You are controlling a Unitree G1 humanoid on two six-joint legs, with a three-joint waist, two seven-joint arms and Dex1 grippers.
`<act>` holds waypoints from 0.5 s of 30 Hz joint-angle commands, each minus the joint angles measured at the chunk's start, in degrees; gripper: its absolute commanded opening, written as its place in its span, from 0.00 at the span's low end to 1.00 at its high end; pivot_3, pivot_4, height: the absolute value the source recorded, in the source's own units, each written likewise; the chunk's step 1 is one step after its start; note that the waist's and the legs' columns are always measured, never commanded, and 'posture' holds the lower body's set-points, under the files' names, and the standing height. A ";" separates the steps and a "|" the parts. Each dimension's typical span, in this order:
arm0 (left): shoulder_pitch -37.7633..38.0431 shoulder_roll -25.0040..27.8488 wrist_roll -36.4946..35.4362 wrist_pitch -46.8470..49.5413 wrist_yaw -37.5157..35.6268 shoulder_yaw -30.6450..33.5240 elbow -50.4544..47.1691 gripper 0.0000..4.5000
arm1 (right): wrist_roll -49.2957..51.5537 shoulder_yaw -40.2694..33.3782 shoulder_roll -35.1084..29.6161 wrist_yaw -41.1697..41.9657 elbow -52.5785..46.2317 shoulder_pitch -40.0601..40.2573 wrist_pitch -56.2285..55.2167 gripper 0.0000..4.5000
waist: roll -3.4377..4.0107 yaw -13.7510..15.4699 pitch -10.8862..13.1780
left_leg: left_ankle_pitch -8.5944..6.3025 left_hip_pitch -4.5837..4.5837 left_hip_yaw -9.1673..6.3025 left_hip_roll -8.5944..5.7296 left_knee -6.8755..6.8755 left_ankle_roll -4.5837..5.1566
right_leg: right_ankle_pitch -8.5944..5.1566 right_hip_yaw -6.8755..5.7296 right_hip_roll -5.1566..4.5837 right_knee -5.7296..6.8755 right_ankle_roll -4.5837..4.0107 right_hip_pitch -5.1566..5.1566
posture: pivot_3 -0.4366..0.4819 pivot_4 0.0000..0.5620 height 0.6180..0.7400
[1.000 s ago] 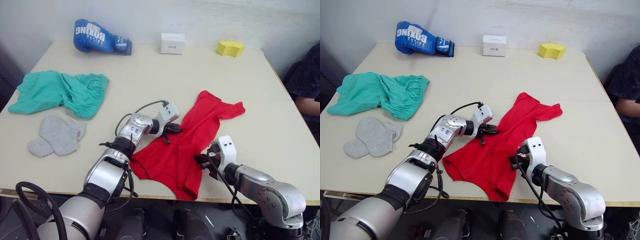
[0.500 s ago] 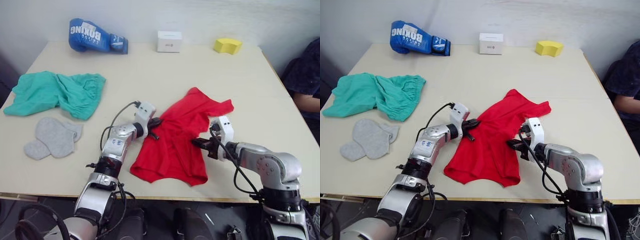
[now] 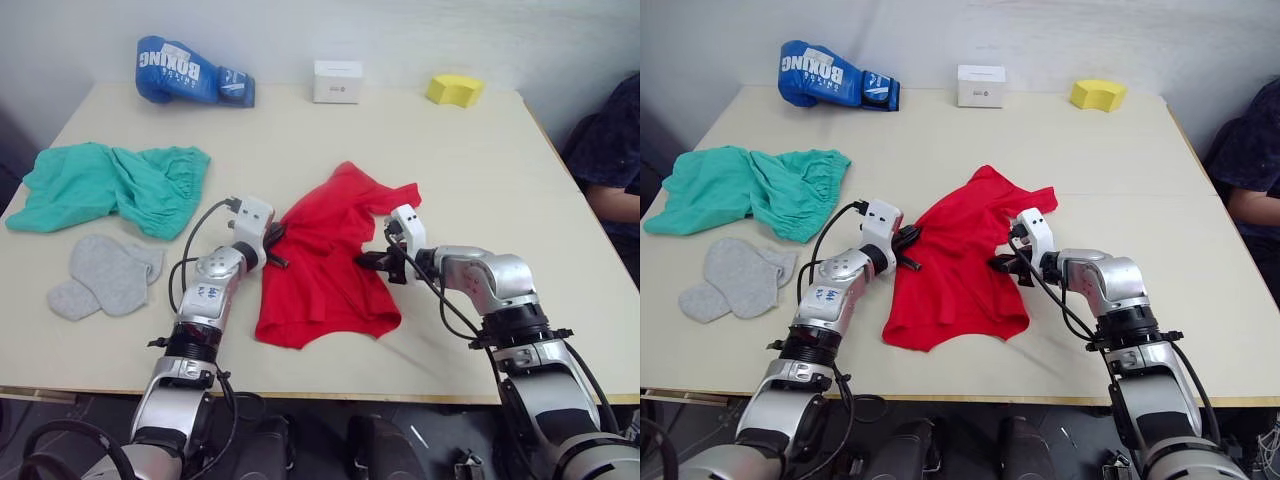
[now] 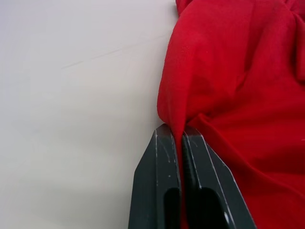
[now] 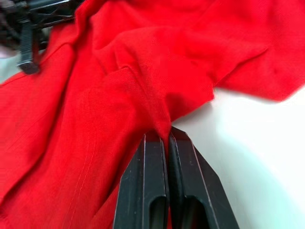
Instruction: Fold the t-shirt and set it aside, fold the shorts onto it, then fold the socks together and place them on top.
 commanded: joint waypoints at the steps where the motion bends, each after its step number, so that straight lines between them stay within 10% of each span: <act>1: 2.16 3.90 -0.85 -0.75 -6.11 -1.14 -3.89 0.11 | 0.35 -1.97 -3.26 3.46 -6.55 1.70 -3.99 0.21 | 0.02 -0.04 0.01 | -0.02 -0.01 0.00 0.00 0.00 -0.01 | 0.00 0.00 -0.01 0.00 0.00 -0.01 | 0.48 0.27 1.00; 6: 7.01 12.51 -0.06 -5.46 -12.85 -1.86 -10.09 0.43 | -5.17 -0.18 -14.16 12.73 -13.23 9.93 -18.93 0.60 | 0.03 0.05 0.01 | -0.19 -0.06 0.02 0.03 -0.05 -0.05 | 0.00 -0.13 -0.03 -0.23 0.00 -0.02 | 0.48 0.27 1.00; 9: 10.71 20.05 0.95 -21.01 -16.58 0.40 -12.34 0.64 | -10.67 -2.82 -17.98 18.79 -8.13 15.48 -47.77 0.83 | 0.04 -0.06 0.04 | -0.29 -0.06 0.09 0.06 -0.05 -0.02 | 0.00 -0.19 -0.03 -0.38 0.00 0.01 | 0.48 0.27 1.00; 15: 16.84 34.20 7.56 -50.53 -21.34 -1.73 -3.90 0.64 | -15.60 -2.61 -22.26 26.30 4.25 18.57 -77.21 0.99 | 0.14 -0.23 0.15 | -0.51 0.42 0.82 0.19 -0.12 -0.22 | 0.01 -0.23 0.00 -0.36 0.03 0.08 | 0.48 0.27 1.00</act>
